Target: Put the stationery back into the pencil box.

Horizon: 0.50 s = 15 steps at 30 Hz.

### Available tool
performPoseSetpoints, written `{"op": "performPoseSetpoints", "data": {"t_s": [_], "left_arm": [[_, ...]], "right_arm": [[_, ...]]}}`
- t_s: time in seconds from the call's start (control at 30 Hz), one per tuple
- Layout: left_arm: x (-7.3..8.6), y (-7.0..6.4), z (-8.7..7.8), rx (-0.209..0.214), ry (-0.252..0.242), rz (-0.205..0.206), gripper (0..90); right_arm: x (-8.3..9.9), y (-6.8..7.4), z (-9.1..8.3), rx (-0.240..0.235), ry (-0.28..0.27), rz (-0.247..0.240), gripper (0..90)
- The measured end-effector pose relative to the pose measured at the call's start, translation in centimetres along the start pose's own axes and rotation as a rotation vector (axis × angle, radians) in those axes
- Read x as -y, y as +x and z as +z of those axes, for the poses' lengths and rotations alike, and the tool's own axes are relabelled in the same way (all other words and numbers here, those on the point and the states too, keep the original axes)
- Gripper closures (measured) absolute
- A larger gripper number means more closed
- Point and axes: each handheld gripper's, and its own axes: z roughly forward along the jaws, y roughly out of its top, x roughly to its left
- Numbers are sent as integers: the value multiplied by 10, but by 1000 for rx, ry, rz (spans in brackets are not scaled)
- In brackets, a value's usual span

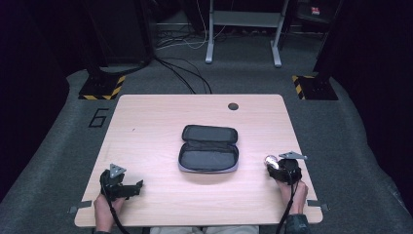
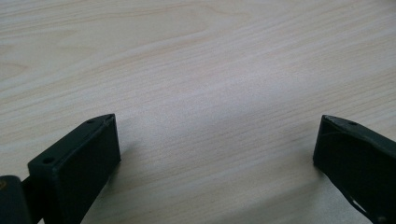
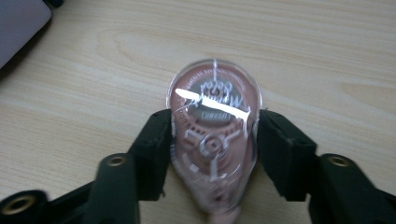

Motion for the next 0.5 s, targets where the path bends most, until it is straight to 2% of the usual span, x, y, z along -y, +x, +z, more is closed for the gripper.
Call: {"op": "performPoseSetpoints", "data": {"t_s": [0.2,0.5], "left_arm": [[0,0,0,0,0,1,5],[0,0,0,0,1,1,5]], "right_arm": [[1,1,0,-5,-15,10,493],[2,-1,-1,-18,-22,-3,496]]}}
